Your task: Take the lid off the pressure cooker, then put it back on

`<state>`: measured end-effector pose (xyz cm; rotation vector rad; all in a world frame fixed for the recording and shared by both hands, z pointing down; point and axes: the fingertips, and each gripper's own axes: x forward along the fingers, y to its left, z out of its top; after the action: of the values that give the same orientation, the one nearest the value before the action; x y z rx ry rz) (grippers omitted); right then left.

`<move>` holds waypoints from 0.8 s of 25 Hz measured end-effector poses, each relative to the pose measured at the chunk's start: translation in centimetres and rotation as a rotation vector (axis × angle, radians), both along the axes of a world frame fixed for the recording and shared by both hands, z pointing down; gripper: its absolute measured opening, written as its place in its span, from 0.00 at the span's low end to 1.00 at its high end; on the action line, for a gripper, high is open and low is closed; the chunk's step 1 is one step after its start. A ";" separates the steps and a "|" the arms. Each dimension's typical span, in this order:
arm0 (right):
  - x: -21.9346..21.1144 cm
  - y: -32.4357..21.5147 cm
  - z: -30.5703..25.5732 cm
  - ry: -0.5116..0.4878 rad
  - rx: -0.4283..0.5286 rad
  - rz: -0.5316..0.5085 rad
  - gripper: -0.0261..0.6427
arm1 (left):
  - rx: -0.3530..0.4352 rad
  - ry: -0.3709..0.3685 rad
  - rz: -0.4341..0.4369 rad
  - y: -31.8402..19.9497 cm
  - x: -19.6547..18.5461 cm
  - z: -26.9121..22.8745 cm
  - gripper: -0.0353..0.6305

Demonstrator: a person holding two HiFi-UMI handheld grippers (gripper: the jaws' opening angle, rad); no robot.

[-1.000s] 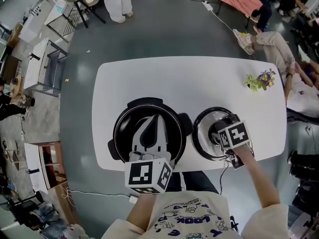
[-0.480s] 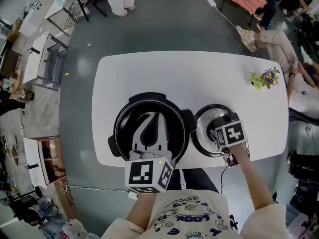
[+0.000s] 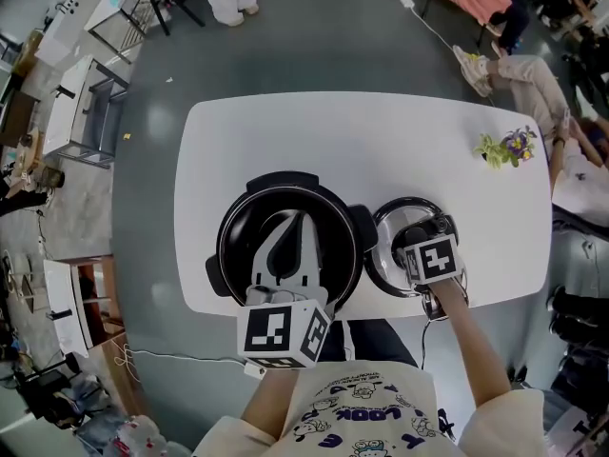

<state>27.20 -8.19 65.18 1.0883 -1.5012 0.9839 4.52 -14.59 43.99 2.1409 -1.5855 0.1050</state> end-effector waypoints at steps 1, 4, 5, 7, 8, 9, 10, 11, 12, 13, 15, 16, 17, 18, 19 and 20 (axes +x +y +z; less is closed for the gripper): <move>0.0 0.1 0.1 0.004 -0.002 0.000 0.48 | -0.001 -0.001 -0.001 0.0 0.0 0.1 0.07; 0.1 0.4 0.2 0.005 0.002 0.004 0.48 | -0.001 0.000 -0.004 0.0 -0.1 0.1 0.07; 0.0 0.4 0.2 0.004 0.007 0.005 0.48 | 0.000 0.001 -0.005 0.1 -0.2 0.1 0.07; -0.1 0.4 0.1 0.001 0.019 0.006 0.48 | 0.001 0.000 -0.007 0.2 -0.3 0.0 0.07; 0.0 0.4 0.1 -0.002 0.027 0.007 0.48 | 0.001 -0.001 -0.008 0.2 -0.3 0.0 0.07; 0.0 0.4 0.2 -0.005 0.036 0.010 0.48 | 0.002 -0.002 -0.008 0.2 -0.2 0.0 0.07; 0.1 0.4 0.2 -0.008 0.046 0.014 0.48 | 0.004 -0.002 -0.009 0.2 -0.2 0.0 0.07; 0.0 0.3 0.2 -0.014 0.060 0.017 0.48 | 0.006 -0.002 -0.010 0.3 -0.3 -0.1 0.07; -0.1 0.3 0.1 -0.026 0.079 0.020 0.49 | 0.009 -0.002 -0.012 0.3 -0.3 -0.2 0.07; -0.4 0.1 -0.1 -0.046 0.102 0.020 0.51 | 0.012 -0.002 -0.013 0.3 -0.4 -0.3 0.07; -1.1 -0.3 -0.6 -0.095 0.163 0.014 0.61 | 0.020 -0.003 -0.016 0.4 -0.5 -0.6 0.07; -1.3 -0.7 -1.0 -0.113 0.200 0.010 0.64 | 0.025 -0.003 -0.016 0.4 -0.5 -0.8 0.07; -1.5 -1.1 -1.5 -0.124 0.238 0.004 0.67 | 0.030 -0.004 -0.017 0.4 -0.4 -1.0 0.07; -1.5 -1.5 -2.2 -0.132 0.277 -0.001 0.68 | 0.035 -0.005 -0.019 0.4 -0.4 -1.2 0.07; -1.5 -2.1 -3.0 -0.135 0.315 -0.002 0.68 | 0.041 -0.006 -0.020 0.4 -0.4 -1.4 0.07; -1.4 -2.6 -4.0 -0.136 0.353 0.002 0.68 | 0.049 -0.007 -0.022 0.4 -0.4 -1.7 0.07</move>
<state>25.80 -10.79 61.21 1.2895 -1.8327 0.8256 4.11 -14.20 42.28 2.1616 -1.6306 0.0670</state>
